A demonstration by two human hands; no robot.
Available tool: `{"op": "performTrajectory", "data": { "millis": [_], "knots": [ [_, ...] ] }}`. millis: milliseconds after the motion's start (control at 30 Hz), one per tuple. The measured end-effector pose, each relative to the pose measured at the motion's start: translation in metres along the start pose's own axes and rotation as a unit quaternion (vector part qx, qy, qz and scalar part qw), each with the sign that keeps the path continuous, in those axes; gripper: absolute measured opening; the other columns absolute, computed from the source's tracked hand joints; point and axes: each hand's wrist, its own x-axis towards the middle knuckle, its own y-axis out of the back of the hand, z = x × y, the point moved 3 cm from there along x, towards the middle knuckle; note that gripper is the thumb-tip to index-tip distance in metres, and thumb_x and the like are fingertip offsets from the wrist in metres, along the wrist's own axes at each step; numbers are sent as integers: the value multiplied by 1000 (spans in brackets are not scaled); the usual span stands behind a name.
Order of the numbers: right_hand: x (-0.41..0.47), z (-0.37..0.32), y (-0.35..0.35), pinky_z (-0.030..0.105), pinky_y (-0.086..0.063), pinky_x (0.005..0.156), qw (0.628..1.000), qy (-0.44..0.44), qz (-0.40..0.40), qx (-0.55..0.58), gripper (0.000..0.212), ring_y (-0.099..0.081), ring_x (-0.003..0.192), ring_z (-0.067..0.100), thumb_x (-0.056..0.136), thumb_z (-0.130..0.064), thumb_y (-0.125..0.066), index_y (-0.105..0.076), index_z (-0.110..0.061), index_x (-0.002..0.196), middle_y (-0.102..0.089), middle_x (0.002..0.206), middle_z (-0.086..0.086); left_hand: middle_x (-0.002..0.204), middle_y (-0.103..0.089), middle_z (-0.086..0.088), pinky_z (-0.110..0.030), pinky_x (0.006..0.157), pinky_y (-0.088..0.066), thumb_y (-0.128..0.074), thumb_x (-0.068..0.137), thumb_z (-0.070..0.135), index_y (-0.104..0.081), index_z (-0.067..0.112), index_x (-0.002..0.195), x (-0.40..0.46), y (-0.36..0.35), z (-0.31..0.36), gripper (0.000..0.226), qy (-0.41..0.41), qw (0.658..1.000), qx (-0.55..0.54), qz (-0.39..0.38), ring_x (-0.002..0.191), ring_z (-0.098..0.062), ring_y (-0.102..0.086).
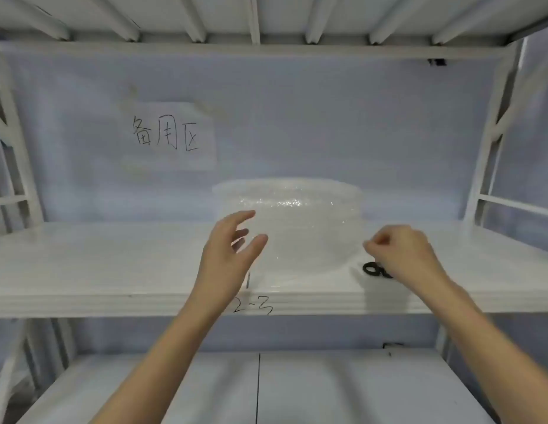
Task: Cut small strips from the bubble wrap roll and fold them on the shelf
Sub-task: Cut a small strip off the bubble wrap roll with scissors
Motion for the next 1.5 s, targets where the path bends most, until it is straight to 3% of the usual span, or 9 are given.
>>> {"op": "performTrajectory", "data": {
  "millis": [133, 367, 667, 800, 900, 967, 1067, 1267, 1500],
  "knots": [
    [5, 20, -20, 31, -37, 49, 983, -35, -15, -179, 32, -47, 57, 25, 86, -22, -57, -44, -7, 61, -51, 68, 7, 135, -36, 4, -25, 95, -41, -73, 86, 26, -39, 31, 141, 7, -3, -24, 65, 66, 995, 72, 8, 110, -15, -53],
    [27, 33, -25, 24, -31, 47, 956, -88, -81, -267, 28, -50, 64, 22, 81, -32, -62, -46, -13, 67, -51, 73, 3, 77, -64, 4, -44, 81, -54, -71, 78, 34, -65, 15, 90, 19, -3, -41, 23, 109, 990, 43, -81, 78, -26, -70],
    [31, 28, -20, 26, -33, 49, 927, -95, -148, -330, 28, -53, 66, 23, 88, -28, -59, -47, -12, 68, -53, 72, 4, 67, -63, 7, -35, 67, -50, -69, 86, 18, -74, 18, 80, 6, -4, -58, 7, 94, 983, 48, -152, 63, -13, -57],
    [19, 22, 13, 26, -33, 46, 960, -129, -110, -224, 39, -56, 51, 23, 87, -33, -64, -49, -4, 65, -58, 57, 9, 70, -65, 4, -29, 67, -49, -68, 89, 12, -73, 10, 85, 3, -1, -54, 7, 104, 982, 30, -157, 64, -14, -58],
    [-6, 21, 27, 27, -51, 54, 978, -165, -119, 49, 39, -65, 47, 17, 88, -25, -67, -60, 6, 66, -69, 62, 16, 71, -68, 0, -27, 66, -48, -67, 89, 13, -73, 10, 82, 1, -1, -53, 9, 103, 982, 34, -154, 63, -13, -58],
    [-34, 9, 19, 25, -61, 68, 923, -181, -139, 310, 28, -74, 71, 22, 89, -15, -67, -68, 11, 80, -74, 87, 21, 76, -74, -3, -30, 68, -50, -67, 89, 14, -73, 9, 84, 1, 0, -54, 10, 108, 983, 27, -145, 64, -16, -59],
    [-75, -21, -14, 19, -58, 56, 809, -162, -176, 537, 17, -75, 73, 21, 79, -11, -69, -73, 5, 81, -76, 92, 16, 80, -77, -5, -31, 71, -52, -67, 91, 14, -72, 7, 89, 2, 0, -55, 10, 124, 982, 5, -143, 65, -18, -59],
    [-127, -67, -84, 25, -55, 53, 724, -133, -335, 587, 6, -73, 81, 24, 73, -12, -74, -78, -9, 75, -75, 102, 13, 82, -78, -4, -22, 72, -55, -67, 92, 16, -72, 6, 97, 5, 0, -58, 13, 139, 974, -27, -178, 71, -10, -65],
    [-132, -58, -124, 29, -53, 52, 725, -163, -374, 556, 9, -66, 68, 24, 76, -13, -74, -76, -5, 77, -72, 92, 13, 88, -76, -8, -26, 82, -54, -71, 87, 18, -75, 19, 97, 1, 5, -56, 10, 97, 966, 85, -223, 83, -15, -71]
  ]
}}
